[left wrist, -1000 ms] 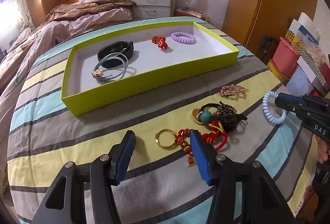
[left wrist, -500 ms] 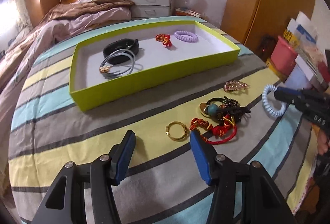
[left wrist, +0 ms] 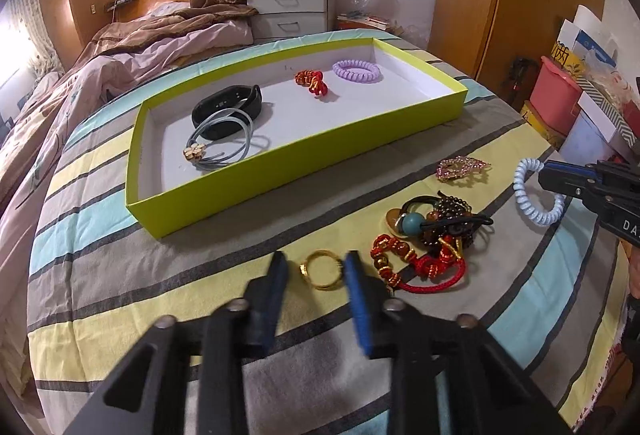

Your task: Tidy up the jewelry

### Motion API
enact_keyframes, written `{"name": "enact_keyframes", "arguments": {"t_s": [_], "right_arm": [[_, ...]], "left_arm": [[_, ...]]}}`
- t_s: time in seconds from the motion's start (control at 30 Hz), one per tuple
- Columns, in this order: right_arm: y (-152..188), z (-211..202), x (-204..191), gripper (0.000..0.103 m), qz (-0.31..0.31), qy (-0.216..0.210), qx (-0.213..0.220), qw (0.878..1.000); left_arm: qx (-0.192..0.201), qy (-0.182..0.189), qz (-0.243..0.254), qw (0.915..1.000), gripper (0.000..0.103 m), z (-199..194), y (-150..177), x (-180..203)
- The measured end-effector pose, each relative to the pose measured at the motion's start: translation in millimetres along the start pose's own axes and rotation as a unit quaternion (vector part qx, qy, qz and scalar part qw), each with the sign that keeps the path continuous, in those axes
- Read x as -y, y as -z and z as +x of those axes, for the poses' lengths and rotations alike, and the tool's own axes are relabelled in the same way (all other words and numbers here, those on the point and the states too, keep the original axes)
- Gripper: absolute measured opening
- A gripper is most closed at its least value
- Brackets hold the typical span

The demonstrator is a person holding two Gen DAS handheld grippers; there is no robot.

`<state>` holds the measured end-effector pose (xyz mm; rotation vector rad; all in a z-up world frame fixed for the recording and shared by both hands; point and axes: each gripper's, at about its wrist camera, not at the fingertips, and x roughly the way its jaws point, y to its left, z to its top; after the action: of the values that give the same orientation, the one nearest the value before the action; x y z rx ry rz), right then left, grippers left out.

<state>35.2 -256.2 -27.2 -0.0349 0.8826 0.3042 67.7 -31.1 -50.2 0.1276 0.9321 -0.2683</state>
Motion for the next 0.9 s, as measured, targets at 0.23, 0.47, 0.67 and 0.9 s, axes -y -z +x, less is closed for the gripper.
{"name": "enact_keyframes", "arguments": {"t_s": [0.23, 0.47, 0.67, 0.9], "right_arm": [[-2, 0, -1, 0.01, 0.001, -0.002, 0.001, 1.0], [-16, -3, -3, 0.01, 0.001, -0.007, 0.014, 1.0], [-47, -5, -10, 0.01, -0.002, -0.015, 0.035, 0.999], [-82, 15, -14, 0.01, -0.003, -0.015, 0.036, 0.999]], "left_arm": [[0.001, 0.002, -0.002, 1.0, 0.023, -1, 0, -1], [0.017, 0.012, -0.008, 0.9998, 0.023, -12, -8, -5], [0.041, 0.018, -0.006, 0.999, 0.023, -23, -35, -10], [0.046, 0.051, -0.014, 0.9975, 0.023, -15, -69, -17]]}}
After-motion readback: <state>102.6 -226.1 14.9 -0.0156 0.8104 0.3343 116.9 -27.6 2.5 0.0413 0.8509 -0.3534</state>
